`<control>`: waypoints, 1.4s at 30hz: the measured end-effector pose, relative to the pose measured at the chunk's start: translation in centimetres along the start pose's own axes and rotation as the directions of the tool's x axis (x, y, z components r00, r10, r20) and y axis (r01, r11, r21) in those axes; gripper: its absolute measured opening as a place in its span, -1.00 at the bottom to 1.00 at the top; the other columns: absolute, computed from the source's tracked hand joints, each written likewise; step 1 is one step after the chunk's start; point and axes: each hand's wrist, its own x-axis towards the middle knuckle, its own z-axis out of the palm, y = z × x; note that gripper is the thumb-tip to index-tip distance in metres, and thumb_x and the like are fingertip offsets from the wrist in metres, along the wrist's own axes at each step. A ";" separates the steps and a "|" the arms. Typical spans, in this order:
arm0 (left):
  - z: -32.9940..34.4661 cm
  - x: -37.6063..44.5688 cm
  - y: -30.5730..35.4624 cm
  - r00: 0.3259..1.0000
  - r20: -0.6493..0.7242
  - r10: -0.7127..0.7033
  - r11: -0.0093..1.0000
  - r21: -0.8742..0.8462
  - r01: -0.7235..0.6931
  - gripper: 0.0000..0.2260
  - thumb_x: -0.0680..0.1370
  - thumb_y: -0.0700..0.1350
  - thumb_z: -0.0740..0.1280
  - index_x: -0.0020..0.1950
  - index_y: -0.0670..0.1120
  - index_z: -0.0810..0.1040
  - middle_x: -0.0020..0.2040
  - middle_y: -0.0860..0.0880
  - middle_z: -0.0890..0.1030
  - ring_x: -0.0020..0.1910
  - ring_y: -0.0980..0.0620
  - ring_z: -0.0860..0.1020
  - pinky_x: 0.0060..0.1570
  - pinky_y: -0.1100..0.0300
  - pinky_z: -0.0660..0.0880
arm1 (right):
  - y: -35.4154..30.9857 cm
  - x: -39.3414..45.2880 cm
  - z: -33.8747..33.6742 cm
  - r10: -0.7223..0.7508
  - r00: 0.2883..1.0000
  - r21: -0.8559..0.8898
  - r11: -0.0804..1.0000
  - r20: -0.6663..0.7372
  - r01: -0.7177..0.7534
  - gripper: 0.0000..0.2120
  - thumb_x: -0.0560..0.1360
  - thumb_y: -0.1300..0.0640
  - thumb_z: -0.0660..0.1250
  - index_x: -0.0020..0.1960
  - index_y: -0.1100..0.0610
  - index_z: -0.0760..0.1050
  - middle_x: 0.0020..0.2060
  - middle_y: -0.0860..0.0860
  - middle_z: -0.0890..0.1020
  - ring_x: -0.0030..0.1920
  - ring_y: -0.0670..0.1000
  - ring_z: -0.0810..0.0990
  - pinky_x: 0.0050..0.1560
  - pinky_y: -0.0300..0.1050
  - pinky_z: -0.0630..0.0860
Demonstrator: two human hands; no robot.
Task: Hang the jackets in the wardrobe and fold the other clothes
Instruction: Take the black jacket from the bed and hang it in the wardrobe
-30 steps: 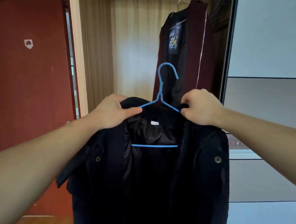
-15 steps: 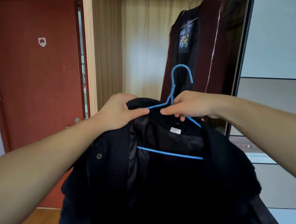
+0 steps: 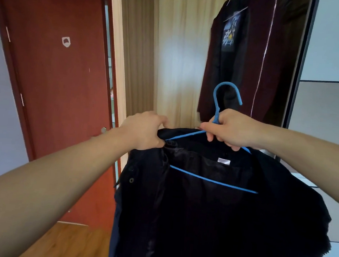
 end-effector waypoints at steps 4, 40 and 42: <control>-1.0 1.2 0.1 0.998 -0.059 0.016 0.988 0.153 -0.006 -0.87 0.47 -0.03 0.36 -0.02 0.00 0.61 -0.25 0.05 0.54 -0.33 0.07 0.46 -0.45 0.22 0.28 | 0.4 -0.8 1.0 -0.064 0.987 -0.110 0.993 -0.146 0.049 -0.55 0.60 -0.02 0.22 -0.39 0.20 0.31 -0.58 0.03 0.28 -0.59 -0.03 0.26 -0.41 -0.09 0.35; -1.8 4.4 3.0 0.912 -0.309 0.271 0.961 0.034 -0.274 -0.69 0.65 0.02 0.15 -0.11 -0.13 0.55 -0.26 -0.07 0.59 -0.23 -0.13 0.53 -0.21 0.02 0.44 | 6.0 -8.0 -1.3 0.024 0.998 0.050 0.998 0.053 -0.027 -0.71 0.55 -0.23 0.19 -0.14 -0.17 0.63 -0.17 -0.11 0.72 -0.13 -0.12 0.68 -0.04 -0.19 0.53; -1.8 4.7 2.6 0.909 -0.330 0.255 0.963 0.003 -0.269 -0.71 0.65 -0.01 0.17 -0.07 -0.14 0.58 -0.23 -0.09 0.61 -0.21 -0.13 0.54 -0.19 0.01 0.45 | 4.8 -7.7 -0.2 -0.006 0.998 0.118 0.993 -0.062 0.013 -0.72 0.60 -0.10 0.22 -0.15 -0.05 0.62 -0.20 0.06 0.71 -0.16 0.08 0.69 -0.04 -0.02 0.60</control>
